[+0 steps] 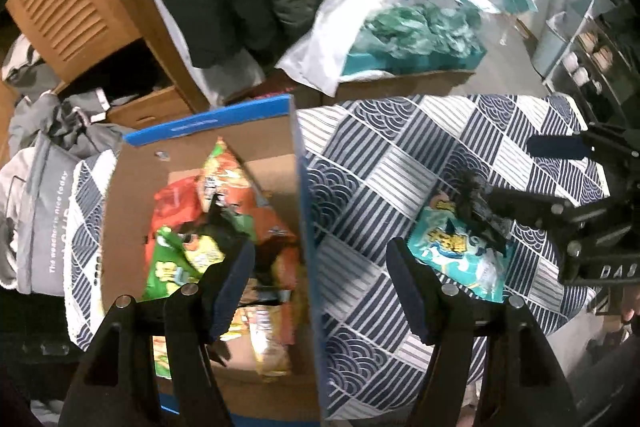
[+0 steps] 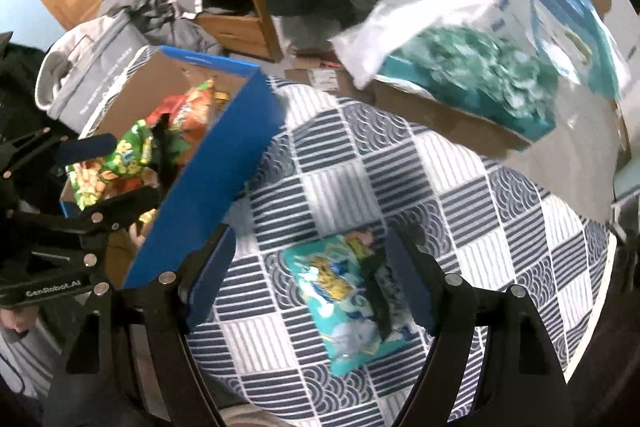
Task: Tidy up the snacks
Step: 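Move both grippers from the box to the teal packet and black bag, then grasp teal fish-snack packet with left gripper while right gripper grasps black bag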
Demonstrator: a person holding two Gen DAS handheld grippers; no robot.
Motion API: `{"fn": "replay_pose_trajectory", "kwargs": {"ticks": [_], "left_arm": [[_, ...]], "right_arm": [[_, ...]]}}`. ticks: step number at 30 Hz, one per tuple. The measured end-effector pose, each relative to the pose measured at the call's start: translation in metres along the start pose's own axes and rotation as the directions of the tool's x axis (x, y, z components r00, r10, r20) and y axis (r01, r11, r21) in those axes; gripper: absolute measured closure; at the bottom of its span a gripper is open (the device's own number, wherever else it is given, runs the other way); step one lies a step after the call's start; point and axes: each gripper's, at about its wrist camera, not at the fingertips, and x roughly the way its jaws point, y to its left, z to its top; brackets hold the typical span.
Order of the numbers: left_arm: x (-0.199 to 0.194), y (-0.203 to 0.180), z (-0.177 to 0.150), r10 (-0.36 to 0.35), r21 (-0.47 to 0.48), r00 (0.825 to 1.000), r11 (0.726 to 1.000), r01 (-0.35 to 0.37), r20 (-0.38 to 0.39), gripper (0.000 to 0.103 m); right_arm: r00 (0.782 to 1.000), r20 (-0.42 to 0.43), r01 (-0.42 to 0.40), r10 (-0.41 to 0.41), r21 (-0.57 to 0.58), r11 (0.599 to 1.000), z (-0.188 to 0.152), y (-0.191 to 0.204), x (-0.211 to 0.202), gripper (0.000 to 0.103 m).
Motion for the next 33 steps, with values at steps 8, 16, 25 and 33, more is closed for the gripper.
{"fn": "replay_pose_trajectory", "kwargs": {"ticks": [8, 16, 25, 33], "left_arm": [[0.026, -0.029, -0.005, -0.028, 0.004, 0.997, 1.0, 0.029, -0.078, 0.033], [0.051, -0.047, -0.002, 0.004, 0.006, 0.994, 1.0, -0.003, -0.113, 0.033], [0.087, -0.056, 0.0, 0.007, -0.002, 0.986, 1.0, -0.007, -0.166, 0.033], [0.109, -0.066, 0.005, 0.014, -0.002, 0.982, 1.0, -0.014, -0.186, 0.033]], "right_arm": [[0.999, -0.028, 0.021, -0.02, 0.056, 0.998, -0.012, -0.041, 0.016, 0.024], [0.997, -0.069, 0.026, -0.023, 0.048, 0.999, -0.019, -0.063, 0.041, 0.024], [0.988, -0.154, 0.03, -0.029, 0.004, 1.0, -0.035, -0.077, 0.077, 0.024], [0.982, -0.188, 0.022, -0.029, -0.041, 0.999, -0.044, -0.083, 0.101, 0.024]]}}
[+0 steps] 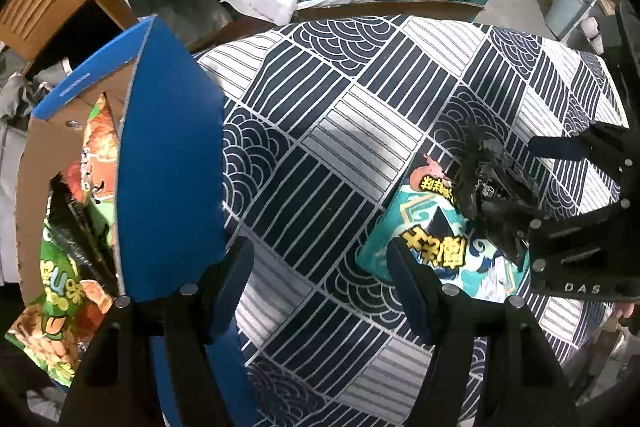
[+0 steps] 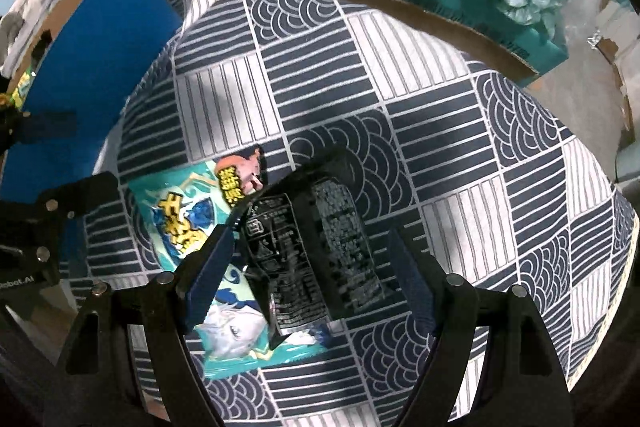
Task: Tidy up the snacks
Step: 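Grasp teal fish-snack packet with left gripper while right gripper grasps black bag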
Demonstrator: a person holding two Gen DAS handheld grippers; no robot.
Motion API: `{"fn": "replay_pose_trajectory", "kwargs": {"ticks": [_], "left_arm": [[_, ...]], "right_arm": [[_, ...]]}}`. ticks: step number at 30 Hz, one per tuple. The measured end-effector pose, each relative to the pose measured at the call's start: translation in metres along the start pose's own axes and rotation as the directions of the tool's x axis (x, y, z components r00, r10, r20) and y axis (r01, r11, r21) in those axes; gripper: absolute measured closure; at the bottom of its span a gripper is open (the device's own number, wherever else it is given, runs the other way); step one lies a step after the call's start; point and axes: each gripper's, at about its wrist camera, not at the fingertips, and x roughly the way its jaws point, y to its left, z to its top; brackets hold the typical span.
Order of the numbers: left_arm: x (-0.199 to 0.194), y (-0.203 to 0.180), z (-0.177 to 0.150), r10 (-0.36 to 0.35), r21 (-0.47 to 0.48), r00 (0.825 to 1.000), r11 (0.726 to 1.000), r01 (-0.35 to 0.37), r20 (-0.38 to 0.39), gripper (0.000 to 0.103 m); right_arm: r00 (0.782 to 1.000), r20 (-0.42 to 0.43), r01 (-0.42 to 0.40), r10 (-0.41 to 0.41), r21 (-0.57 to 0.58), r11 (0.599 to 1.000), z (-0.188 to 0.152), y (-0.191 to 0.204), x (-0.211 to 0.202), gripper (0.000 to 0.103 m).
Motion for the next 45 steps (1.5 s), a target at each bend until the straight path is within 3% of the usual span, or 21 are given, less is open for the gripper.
{"fn": "replay_pose_trajectory", "kwargs": {"ticks": [13, 15, 16, 25, 28, 34, 39, 45], "left_arm": [[0.02, -0.006, -0.004, -0.014, -0.009, 0.997, 1.0, 0.013, -0.075, 0.033], [0.02, -0.008, -0.007, -0.014, 0.001, 0.997, 1.0, 0.014, -0.076, 0.033], [0.019, -0.009, -0.007, -0.011, 0.01, 0.997, 1.0, 0.012, -0.074, 0.033], [0.009, -0.018, -0.01, -0.002, 0.024, 0.998, 1.0, 0.004, -0.071, 0.032], [0.005, -0.017, -0.012, -0.002, 0.022, 0.998, 1.0, 0.004, -0.07, 0.032], [-0.002, -0.004, -0.019, 0.005, 0.015, 0.998, 1.0, -0.005, -0.064, 0.029], [-0.008, 0.0, -0.026, -0.018, 0.019, 0.998, 1.0, 0.019, -0.062, 0.029], [-0.009, -0.011, -0.03, -0.034, 0.02, 0.999, 0.999, 0.035, -0.036, 0.024]], "right_arm": [[0.999, -0.034, -0.025, 0.024, -0.032, 0.999, -0.003, 0.001, 0.027, 0.024], [0.999, -0.031, -0.013, 0.012, -0.027, 1.0, -0.002, -0.001, 0.025, 0.039], [0.999, -0.033, -0.012, 0.012, -0.018, 1.0, -0.002, -0.003, 0.024, 0.039], [0.985, -0.089, 0.151, -0.151, -0.009, 0.989, -0.012, -0.023, 0.031, 0.041], [0.98, -0.1, 0.172, -0.174, -0.03, 0.985, -0.017, -0.015, 0.035, 0.042], [0.982, -0.115, 0.147, -0.152, -0.05, 0.988, -0.037, 0.025, 0.042, 0.042], [0.99, -0.126, 0.06, -0.062, -0.024, 0.998, -0.05, 0.055, 0.045, 0.042], [0.991, -0.113, 0.078, -0.075, 0.021, 0.997, -0.055, 0.06, 0.042, 0.042]]}}
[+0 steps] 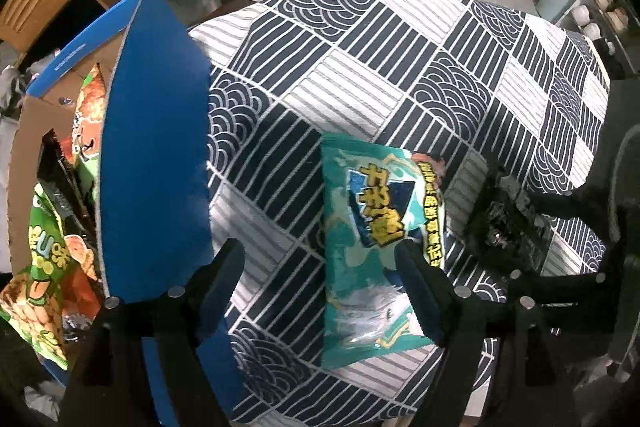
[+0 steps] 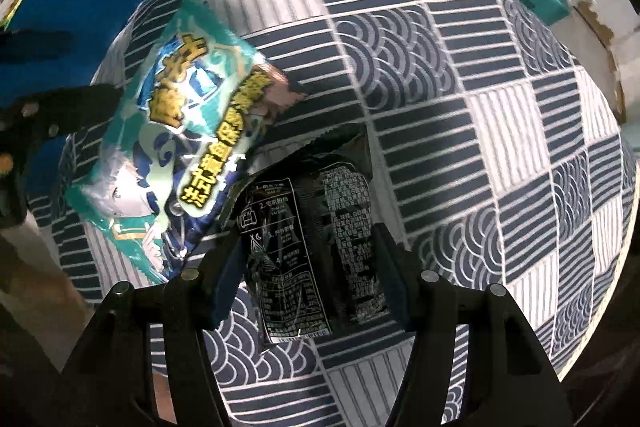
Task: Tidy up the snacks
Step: 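Grasp teal fish-snack packet with left gripper while right gripper grasps black bag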
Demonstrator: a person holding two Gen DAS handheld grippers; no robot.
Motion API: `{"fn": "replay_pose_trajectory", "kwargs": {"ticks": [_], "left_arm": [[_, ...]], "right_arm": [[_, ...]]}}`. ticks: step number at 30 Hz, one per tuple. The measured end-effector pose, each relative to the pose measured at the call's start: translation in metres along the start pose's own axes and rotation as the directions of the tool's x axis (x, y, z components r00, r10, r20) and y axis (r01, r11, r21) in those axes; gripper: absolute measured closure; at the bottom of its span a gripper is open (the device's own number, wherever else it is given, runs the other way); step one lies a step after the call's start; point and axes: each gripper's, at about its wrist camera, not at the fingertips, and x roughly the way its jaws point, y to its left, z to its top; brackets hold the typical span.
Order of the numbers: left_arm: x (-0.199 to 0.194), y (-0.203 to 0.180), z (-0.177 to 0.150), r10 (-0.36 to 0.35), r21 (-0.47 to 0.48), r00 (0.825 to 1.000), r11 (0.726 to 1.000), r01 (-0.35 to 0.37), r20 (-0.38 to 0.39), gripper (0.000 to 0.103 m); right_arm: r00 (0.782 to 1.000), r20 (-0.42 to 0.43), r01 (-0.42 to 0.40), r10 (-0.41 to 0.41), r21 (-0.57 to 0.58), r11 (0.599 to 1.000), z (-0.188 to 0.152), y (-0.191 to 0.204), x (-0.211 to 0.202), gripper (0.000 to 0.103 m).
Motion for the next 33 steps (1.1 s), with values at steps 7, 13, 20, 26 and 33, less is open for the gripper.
{"fn": "replay_pose_trajectory", "kwargs": {"ticks": [7, 13, 20, 26, 33], "left_arm": [[0.02, -0.02, -0.002, -0.009, -0.014, 0.999, 1.0, 0.008, -0.048, 0.024], [0.033, -0.038, -0.007, 0.009, -0.027, 0.998, 1.0, -0.011, -0.065, 0.02], [0.055, -0.056, -0.007, 0.052, 0.019, 0.994, 0.999, -0.051, -0.092, 0.009], [0.065, -0.069, -0.001, 0.094, 0.065, 0.994, 0.994, -0.09, -0.059, 0.007], [0.045, -0.073, -0.006, 0.045, 0.051, 0.999, 0.998, -0.044, -0.022, 0.038]], "right_arm": [[1.0, 0.016, 0.0, -0.001, 0.078, 0.997, -0.013, -0.035, 0.002, 0.042], [0.999, 0.037, -0.023, 0.02, 0.106, 0.994, -0.017, -0.059, 0.002, 0.042], [0.998, 0.057, -0.046, 0.04, 0.108, 0.993, -0.014, -0.071, -0.01, 0.042], [0.997, 0.069, -0.051, 0.043, 0.112, 0.992, -0.01, -0.093, -0.029, 0.042], [0.995, 0.091, -0.059, 0.048, 0.128, 0.99, -0.026, -0.109, -0.047, 0.042]]}}
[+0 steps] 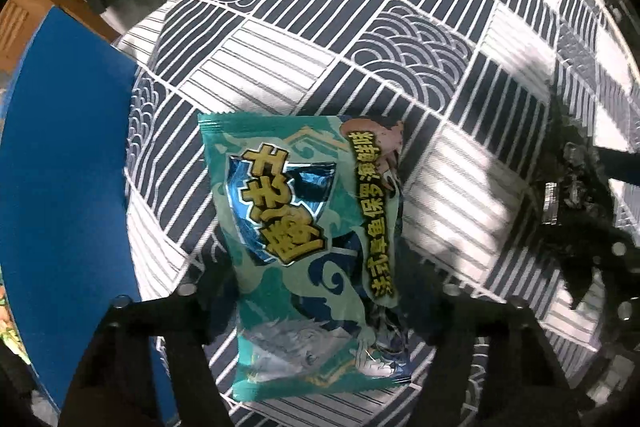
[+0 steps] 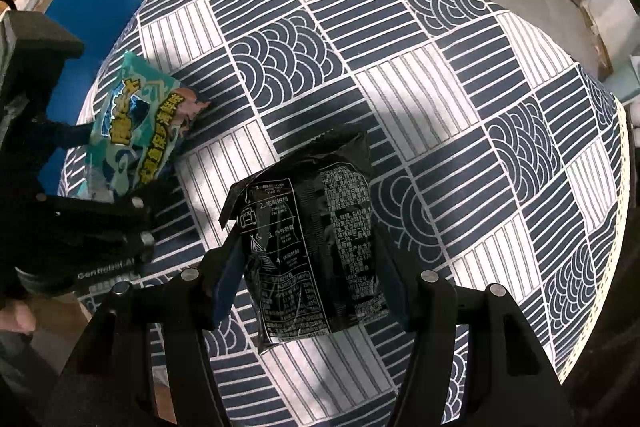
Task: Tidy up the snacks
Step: 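Grasp teal fish-snack packet with left gripper while right gripper grasps black bag, then carry teal packet with left gripper while right gripper carries black bag into box, release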
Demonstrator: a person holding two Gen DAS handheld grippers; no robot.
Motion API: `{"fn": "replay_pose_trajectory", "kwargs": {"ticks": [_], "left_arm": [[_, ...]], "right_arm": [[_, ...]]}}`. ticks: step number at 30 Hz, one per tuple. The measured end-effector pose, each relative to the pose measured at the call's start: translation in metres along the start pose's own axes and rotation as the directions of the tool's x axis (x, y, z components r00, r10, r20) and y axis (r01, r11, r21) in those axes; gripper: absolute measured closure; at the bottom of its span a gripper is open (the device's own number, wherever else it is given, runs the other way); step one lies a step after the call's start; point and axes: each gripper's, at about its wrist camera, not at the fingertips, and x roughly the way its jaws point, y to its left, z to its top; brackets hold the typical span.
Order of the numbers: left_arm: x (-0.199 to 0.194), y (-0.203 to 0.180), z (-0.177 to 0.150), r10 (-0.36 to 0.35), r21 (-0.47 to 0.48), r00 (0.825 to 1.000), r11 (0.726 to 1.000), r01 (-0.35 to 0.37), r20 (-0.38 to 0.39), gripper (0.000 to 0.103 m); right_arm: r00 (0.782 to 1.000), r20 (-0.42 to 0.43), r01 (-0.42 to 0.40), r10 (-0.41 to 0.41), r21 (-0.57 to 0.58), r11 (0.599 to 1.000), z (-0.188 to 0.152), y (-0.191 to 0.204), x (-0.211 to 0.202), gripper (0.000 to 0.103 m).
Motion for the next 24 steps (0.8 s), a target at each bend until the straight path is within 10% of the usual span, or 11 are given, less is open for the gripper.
{"fn": "replay_pose_trajectory", "kwargs": {"ticks": [24], "left_arm": [[-0.127, 0.037, -0.007, -0.021, 0.025, 0.961, 1.0, 0.015, 0.275, 0.04]], "right_arm": [[0.986, 0.159, 0.041, -0.043, 0.014, 0.999, 0.01, 0.04, -0.095, 0.042]]}}
